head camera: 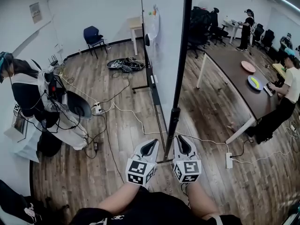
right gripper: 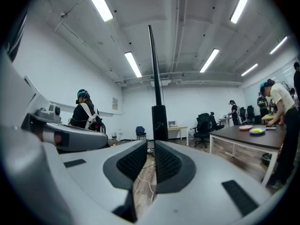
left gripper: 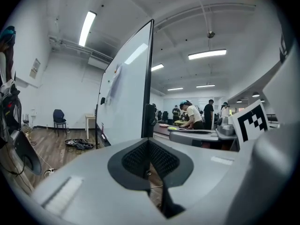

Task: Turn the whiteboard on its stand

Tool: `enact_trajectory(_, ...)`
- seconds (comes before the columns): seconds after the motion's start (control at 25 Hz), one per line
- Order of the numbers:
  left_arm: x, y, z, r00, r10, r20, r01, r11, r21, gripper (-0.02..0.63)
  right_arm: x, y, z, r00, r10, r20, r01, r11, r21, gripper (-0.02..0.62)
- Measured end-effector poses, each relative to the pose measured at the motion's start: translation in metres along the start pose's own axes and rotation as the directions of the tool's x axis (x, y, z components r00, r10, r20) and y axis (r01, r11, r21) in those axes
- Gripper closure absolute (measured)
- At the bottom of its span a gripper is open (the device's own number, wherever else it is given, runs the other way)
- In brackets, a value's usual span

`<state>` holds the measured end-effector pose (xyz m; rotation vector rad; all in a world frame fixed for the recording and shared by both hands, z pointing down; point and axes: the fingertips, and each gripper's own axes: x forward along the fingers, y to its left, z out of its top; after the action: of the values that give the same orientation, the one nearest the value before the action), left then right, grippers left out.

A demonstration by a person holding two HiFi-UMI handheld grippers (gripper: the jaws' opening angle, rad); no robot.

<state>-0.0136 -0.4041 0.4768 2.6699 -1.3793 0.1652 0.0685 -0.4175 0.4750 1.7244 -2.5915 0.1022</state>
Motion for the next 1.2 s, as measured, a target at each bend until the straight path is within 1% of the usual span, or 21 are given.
enact_trajectory(0.04, 0.003, 0.003, 0.000, 1.000, -0.006, 0.001, 0.006, 1.000, -0.001, 0.597, 0.006, -0.001, -0.003, 1.000, -0.006, -0.011, 0.006, 1.000, -0.002, 0.560)
enact_trajectory(0.08, 0.006, 0.006, 0.001, 1.000, -0.011, 0.002, 0.011, 1.000, -0.002, 0.597, 0.012, -0.002, -0.005, 1.000, -0.012, -0.020, 0.012, 1.000, -0.005, 0.504)
enact_trajectory(0.12, 0.009, 0.009, 0.002, 1.000, -0.013, 0.002, 0.013, 1.000, -0.002, 0.597, 0.018, -0.003, -0.007, 0.999, -0.018, -0.028, 0.017, 1.000, -0.007, 0.464)
enact_trajectory(0.2, 0.013, 0.015, 0.002, 1.000, -0.016, 0.003, 0.016, 1.000, -0.002, 0.597, 0.029, -0.008, -0.010, 0.999, -0.031, -0.040, 0.030, 1.000, -0.008, 0.428)
enact_trajectory(0.36, 0.017, 0.025, 0.003, 1.000, -0.016, 0.004, 0.016, 1.000, -0.001, 0.597, 0.048, -0.015, -0.016, 0.997, -0.048, -0.061, 0.047, 0.999, -0.016, 0.392)
enact_trajectory(0.52, 0.020, 0.034, 0.005, 1.000, -0.014, 0.005, 0.014, 1.000, 0.001, 0.597, 0.067, -0.017, -0.019, 0.996, -0.059, -0.069, 0.057, 0.998, -0.022, 0.377)
enact_trajectory(0.88, 0.025, 0.043, 0.010, 1.000, -0.015, 0.005, 0.015, 1.000, 0.004, 0.597, 0.094, -0.028, -0.026, 0.989, -0.108, -0.096, 0.105, 0.994, -0.031, 0.376)
enact_trajectory(0.96, 0.026, 0.043, 0.010, 1.000, -0.016, 0.007, 0.016, 1.000, 0.003, 0.597, 0.094, -0.031, -0.027, 0.987, -0.123, -0.102, 0.119, 0.992, -0.044, 0.400)
enact_trajectory(1.2, 0.030, 0.039, 0.007, 1.000, -0.028, 0.005, 0.028, 1.000, -0.001, 0.597, 0.091, -0.032, -0.028, 0.987, -0.120, -0.107, 0.113, 0.992, -0.063, 0.402)
